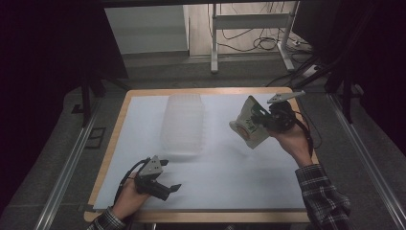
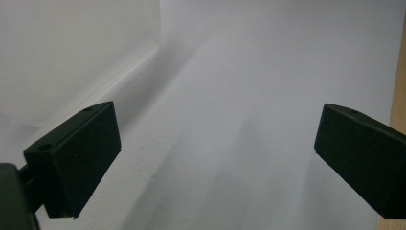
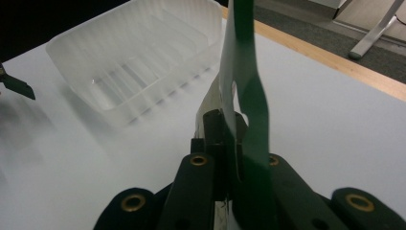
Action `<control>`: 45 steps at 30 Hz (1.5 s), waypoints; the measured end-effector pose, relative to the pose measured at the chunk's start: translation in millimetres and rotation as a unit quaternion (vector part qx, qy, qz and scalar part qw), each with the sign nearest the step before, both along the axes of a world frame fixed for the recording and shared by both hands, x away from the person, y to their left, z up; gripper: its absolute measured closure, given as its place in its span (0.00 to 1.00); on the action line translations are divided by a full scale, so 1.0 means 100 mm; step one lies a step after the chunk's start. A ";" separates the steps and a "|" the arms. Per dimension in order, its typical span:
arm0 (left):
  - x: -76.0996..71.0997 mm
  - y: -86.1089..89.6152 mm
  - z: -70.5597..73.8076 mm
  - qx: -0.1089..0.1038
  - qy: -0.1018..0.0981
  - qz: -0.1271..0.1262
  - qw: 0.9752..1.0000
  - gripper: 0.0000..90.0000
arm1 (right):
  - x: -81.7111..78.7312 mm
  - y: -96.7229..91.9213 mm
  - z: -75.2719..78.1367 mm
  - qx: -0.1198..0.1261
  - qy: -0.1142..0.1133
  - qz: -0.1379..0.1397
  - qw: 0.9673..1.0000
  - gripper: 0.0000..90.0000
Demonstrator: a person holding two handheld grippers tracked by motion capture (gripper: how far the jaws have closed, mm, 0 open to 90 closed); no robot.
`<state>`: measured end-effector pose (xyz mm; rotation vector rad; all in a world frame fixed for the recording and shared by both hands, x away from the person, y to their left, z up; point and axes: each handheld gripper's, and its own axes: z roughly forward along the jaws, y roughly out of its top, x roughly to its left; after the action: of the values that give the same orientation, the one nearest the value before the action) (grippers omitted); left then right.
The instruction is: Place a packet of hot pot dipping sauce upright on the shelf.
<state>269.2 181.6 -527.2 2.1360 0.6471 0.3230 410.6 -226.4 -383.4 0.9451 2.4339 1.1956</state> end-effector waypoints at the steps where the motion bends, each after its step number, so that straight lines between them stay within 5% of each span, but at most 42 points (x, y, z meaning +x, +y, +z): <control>1: 0.00 0.00 0.00 0.002 0.000 -0.001 1.000 0.02 | 0.03 0.03 0.02 0.000 -0.001 0.004 1.000 0.99; 22: 0.00 0.01 0.00 0.001 -0.003 0.001 1.000 0.02 | 0.32 0.46 0.23 -0.012 -0.014 0.043 0.999 0.99; 45: 0.00 0.07 0.05 -0.031 -0.020 0.016 0.999 0.01 | 0.66 0.93 0.29 -0.037 -0.020 0.078 0.996 0.99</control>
<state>268.9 188.8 -521.9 2.0578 0.6602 0.3565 476.5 -133.2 -354.7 0.7139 2.5411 1.1520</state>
